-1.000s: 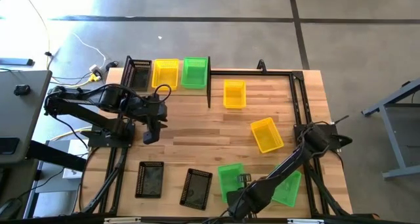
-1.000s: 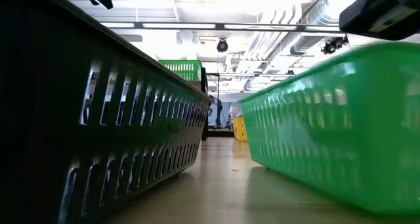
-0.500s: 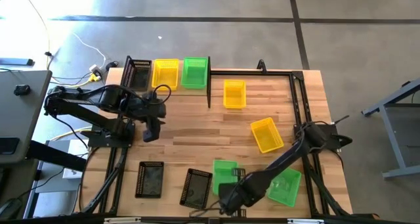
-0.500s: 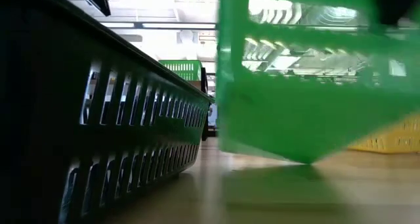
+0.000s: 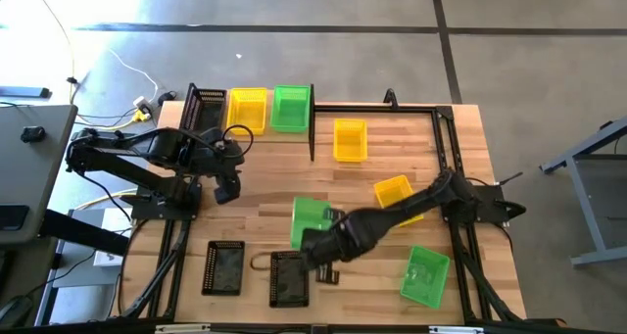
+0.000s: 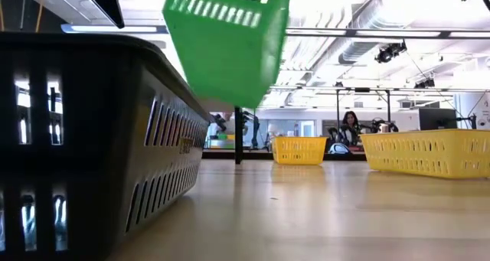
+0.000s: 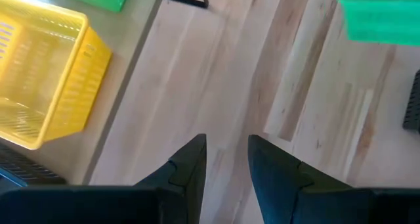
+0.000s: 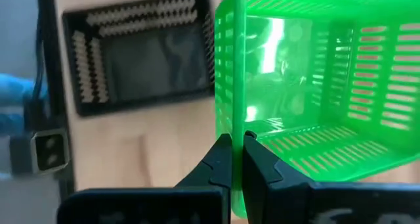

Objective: Stack baskets on shelf by color
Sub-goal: Stack the left green bin on top of the green bin

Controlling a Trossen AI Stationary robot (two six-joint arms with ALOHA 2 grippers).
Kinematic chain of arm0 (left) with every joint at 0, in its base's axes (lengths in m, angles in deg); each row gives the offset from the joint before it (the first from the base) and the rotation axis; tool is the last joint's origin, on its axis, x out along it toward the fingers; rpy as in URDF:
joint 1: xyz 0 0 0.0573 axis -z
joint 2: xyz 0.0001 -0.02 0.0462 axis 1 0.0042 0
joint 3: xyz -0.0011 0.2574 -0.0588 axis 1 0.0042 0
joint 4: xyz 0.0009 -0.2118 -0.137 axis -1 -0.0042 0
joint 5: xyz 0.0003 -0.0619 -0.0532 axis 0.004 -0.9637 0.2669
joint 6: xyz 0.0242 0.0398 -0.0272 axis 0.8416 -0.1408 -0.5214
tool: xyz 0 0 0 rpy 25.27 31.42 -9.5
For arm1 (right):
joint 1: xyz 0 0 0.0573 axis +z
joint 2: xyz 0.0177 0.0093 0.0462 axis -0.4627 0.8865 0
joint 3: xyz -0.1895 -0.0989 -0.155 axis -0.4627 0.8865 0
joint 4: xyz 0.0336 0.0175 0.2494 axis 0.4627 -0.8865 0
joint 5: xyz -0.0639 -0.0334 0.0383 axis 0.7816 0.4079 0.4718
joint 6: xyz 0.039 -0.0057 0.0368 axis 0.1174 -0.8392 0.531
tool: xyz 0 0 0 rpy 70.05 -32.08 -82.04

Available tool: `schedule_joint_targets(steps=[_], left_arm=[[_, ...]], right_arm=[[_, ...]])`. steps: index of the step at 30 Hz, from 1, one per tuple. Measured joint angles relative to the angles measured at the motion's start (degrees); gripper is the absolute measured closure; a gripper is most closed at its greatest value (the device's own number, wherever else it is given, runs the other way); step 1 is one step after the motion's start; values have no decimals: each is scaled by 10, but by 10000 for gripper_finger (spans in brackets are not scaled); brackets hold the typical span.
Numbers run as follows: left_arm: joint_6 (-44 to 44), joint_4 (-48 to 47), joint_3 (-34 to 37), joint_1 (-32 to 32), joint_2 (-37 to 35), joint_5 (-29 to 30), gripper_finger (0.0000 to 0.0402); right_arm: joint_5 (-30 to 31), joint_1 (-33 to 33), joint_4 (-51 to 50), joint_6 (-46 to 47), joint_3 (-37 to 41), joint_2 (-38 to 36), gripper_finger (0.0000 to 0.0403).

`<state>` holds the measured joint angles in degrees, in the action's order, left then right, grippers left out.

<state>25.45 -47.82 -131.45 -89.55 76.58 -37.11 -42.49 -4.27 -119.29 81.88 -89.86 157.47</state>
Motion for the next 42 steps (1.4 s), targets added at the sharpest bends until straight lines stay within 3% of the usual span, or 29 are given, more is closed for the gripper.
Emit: schedule_joint_targets(steps=[14, 29, 42], left_arm=[[12, 0, 0, 0, 0, -18, 300], [-16, 3, 0, -4, 0, -15, 300], [-79, 34, 0, -31, 0, 0, 300]], right_arm=[[88, -118, -18, -139, -133, 0, 403], [149, -232, 2, -339, -135, -9, 403], [102, -326, 49, -437, -135, -9, 403]])
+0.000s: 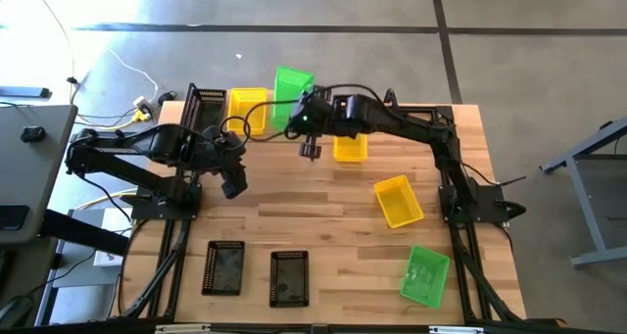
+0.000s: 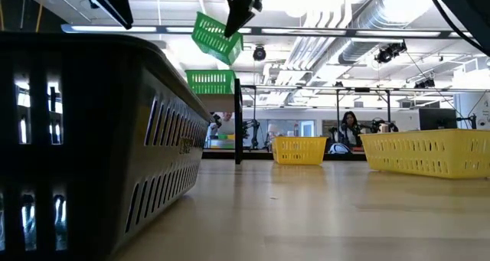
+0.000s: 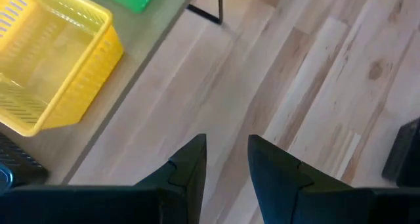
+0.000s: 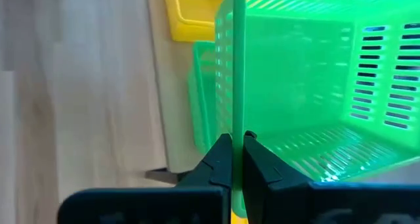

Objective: Stack baskets on shelf by color
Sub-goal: Stack the left green bin on top of the green bin

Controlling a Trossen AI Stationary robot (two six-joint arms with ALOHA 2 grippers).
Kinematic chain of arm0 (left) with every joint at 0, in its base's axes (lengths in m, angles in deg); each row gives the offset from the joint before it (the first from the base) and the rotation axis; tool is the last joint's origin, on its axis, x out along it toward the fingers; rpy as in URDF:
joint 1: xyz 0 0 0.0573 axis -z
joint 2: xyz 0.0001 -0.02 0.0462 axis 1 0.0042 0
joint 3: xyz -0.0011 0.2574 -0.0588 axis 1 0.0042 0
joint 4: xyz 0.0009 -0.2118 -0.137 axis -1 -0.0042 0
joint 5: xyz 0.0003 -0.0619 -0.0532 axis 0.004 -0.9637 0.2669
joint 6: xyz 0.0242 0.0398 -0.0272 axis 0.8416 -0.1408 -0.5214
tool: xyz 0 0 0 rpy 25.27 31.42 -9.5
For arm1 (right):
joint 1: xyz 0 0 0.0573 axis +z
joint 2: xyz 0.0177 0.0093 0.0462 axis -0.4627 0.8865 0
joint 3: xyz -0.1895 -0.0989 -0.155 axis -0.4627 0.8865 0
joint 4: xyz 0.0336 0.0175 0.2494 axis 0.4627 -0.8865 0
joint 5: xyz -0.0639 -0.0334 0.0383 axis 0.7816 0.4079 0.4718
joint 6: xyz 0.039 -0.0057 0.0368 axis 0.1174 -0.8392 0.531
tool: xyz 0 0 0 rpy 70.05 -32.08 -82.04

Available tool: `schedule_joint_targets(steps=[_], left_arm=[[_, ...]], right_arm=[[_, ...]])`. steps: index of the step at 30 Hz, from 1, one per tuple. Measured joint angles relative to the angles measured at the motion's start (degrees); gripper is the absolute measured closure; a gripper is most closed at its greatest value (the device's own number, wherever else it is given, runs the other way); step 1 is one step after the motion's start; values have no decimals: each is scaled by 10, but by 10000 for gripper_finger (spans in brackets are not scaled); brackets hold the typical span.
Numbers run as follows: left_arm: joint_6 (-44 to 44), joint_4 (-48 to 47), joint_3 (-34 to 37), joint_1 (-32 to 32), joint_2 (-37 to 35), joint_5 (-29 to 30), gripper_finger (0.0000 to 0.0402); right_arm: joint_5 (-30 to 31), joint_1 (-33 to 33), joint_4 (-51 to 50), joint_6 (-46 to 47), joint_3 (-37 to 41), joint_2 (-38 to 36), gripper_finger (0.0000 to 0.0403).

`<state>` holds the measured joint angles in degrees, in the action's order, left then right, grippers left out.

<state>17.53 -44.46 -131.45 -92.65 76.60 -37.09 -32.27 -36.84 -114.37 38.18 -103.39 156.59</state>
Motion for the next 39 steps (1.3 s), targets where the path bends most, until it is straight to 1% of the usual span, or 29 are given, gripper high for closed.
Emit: schedule_joint_targets(steps=[3, 11, 18, 23, 39], left_arm=[[-9, 3, 0, -11, 0, 2, 300], [-24, 3, 0, -39, 0, 2, 300], [-24, 3, 0, -54, 0, 2, 300], [-24, 3, 0, -62, 0, 2, 300], [-24, 1, 0, -66, 0, 0, 300]], right_arm=[[-22, -14, 13, -4, 0, 6, 403], [-27, -32, 7, -9, 1, 6, 403], [-33, -32, 14, -9, 38, 5, 403], [-32, -33, 21, -9, 47, 5, 403], [-37, -39, 22, -16, 47, 21, 403]])
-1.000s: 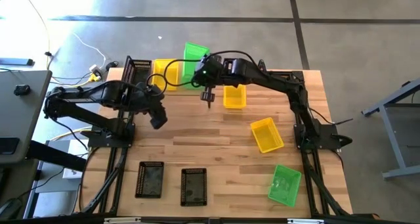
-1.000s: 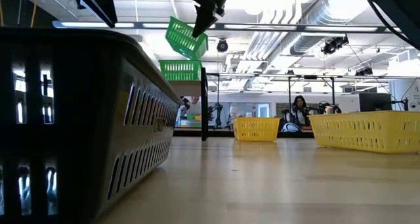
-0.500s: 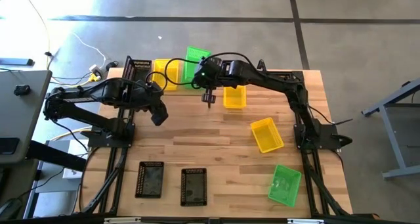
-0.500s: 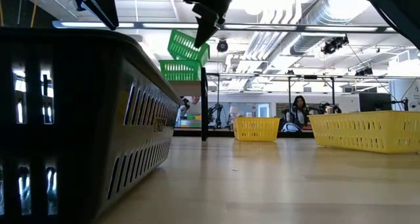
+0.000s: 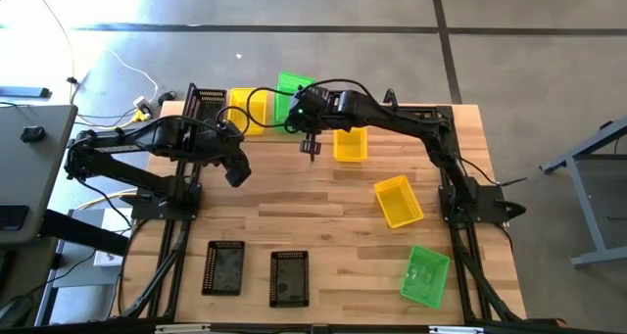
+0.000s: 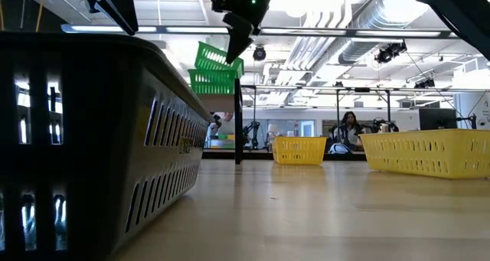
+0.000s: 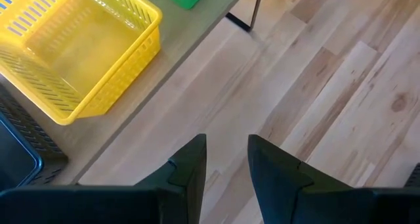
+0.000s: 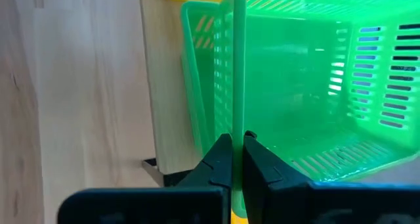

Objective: Stack baskets on shelf by color
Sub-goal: Stack the left green bin on top of the green bin

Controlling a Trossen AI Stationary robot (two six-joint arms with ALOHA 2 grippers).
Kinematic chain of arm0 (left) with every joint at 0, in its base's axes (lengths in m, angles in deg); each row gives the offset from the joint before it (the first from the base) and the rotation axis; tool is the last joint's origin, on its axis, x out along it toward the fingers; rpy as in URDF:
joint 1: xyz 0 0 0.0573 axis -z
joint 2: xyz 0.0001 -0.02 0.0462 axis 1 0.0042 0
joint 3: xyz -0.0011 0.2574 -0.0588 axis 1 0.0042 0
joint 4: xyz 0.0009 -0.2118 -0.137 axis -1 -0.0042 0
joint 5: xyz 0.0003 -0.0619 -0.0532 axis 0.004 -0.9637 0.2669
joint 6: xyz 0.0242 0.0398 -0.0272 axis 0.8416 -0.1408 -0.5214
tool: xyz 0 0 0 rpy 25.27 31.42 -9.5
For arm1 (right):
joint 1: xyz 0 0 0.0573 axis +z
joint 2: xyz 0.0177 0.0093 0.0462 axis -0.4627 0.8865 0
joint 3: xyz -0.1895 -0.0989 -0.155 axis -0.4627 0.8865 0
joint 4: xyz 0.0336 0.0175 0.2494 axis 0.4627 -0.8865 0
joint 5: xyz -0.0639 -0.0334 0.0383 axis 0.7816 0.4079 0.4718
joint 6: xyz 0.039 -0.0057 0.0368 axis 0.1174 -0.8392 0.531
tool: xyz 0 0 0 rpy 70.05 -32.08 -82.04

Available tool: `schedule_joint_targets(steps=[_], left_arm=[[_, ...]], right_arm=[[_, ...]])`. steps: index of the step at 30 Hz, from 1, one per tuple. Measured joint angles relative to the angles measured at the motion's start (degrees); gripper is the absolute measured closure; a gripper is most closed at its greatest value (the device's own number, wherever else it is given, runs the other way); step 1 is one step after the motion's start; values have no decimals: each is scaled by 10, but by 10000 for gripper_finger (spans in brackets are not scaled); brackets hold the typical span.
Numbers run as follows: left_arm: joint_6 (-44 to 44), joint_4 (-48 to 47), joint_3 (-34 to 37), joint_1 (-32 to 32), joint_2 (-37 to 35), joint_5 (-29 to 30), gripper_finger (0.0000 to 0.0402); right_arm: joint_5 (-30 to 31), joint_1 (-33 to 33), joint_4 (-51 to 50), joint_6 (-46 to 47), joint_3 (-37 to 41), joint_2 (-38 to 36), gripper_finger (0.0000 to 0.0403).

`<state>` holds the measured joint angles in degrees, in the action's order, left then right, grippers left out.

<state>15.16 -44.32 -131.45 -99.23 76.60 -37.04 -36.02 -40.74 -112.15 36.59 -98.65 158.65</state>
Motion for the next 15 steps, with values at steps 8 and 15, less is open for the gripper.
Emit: schedule_joint_targets(steps=[8, 15], left_arm=[[5, 0, 0, 0, 0, 0, 300], [5, 0, 0, 0, 0, 0, 300]], right_arm=[[2, 0, 12, -13, 0, 0, 383], [16, 0, 21, -13, 0, 0, 326]])
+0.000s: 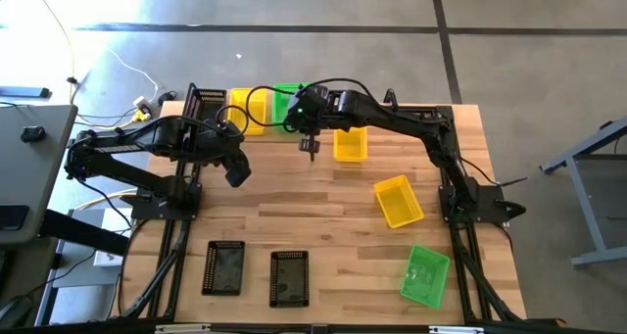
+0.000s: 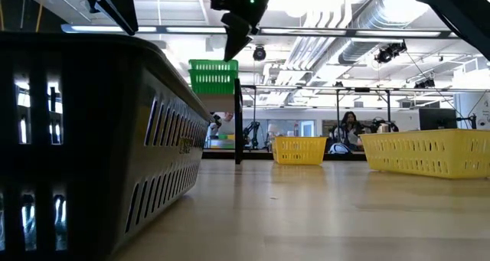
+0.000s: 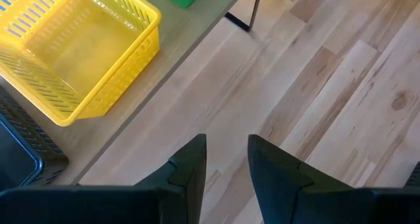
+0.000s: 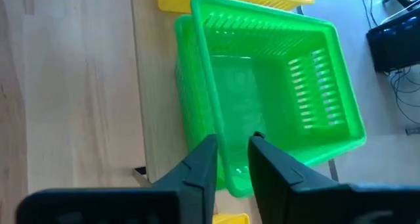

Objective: Stack baskets on shelf by color
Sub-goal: Stack the left green bin on top of the green bin, then stack the left black bin on top of the black bin

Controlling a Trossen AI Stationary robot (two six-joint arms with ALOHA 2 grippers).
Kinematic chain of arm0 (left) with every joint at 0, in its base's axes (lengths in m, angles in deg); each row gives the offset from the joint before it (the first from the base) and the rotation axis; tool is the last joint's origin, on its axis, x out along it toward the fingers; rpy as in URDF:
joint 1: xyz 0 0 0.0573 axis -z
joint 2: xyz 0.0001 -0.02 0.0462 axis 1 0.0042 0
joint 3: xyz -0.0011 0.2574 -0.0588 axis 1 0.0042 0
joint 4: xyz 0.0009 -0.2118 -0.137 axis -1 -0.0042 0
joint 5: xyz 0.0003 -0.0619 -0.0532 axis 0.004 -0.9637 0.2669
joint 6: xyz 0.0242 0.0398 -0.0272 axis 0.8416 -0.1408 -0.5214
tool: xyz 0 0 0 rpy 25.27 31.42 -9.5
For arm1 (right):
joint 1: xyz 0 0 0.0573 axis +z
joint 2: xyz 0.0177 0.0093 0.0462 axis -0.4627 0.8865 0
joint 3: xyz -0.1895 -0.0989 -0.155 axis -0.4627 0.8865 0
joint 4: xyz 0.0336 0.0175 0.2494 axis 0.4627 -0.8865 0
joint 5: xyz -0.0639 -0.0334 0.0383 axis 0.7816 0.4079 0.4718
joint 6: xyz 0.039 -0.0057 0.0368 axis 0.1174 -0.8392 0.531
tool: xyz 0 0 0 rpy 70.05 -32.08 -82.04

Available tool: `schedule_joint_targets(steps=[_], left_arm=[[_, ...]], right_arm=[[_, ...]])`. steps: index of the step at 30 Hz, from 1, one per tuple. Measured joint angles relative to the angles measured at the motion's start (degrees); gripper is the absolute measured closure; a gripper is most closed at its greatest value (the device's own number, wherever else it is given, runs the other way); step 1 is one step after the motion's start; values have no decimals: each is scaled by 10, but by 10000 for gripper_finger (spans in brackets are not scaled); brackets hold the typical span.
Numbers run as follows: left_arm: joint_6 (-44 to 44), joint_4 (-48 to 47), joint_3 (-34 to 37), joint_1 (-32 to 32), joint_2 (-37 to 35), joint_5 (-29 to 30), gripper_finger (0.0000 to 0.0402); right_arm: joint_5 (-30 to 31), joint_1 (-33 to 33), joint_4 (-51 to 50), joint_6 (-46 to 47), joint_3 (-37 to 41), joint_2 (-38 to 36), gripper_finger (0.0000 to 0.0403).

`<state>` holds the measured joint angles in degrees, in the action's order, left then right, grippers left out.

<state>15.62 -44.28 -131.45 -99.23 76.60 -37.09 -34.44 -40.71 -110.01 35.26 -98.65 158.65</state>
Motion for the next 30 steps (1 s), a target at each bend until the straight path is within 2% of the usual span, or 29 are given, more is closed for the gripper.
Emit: schedule_joint_targets(steps=[7, 11, 15, 19, 23, 30], left_arm=[[0, 0, 0, 0, 0, 0, 300], [0, 0, 0, 0, 0, 0, 300], [1, 0, 0, 0, 0, 0, 300], [19, 0, 0, 0, 0, -7, 300], [35, 0, 0, 4, 0, -42, 300], [46, 0, 0, 55, 0, -61, 300]], right_arm=[[-2, 2, 0, 0, -12, 0, 314], [40, 0, -25, 0, -41, -2, 313], [53, -14, -37, 7, -47, -5, 313], [55, -26, -58, 34, -47, -10, 313], [50, -29, -85, 64, -47, -11, 313], [50, -15, -136, 133, -47, -12, 313]])
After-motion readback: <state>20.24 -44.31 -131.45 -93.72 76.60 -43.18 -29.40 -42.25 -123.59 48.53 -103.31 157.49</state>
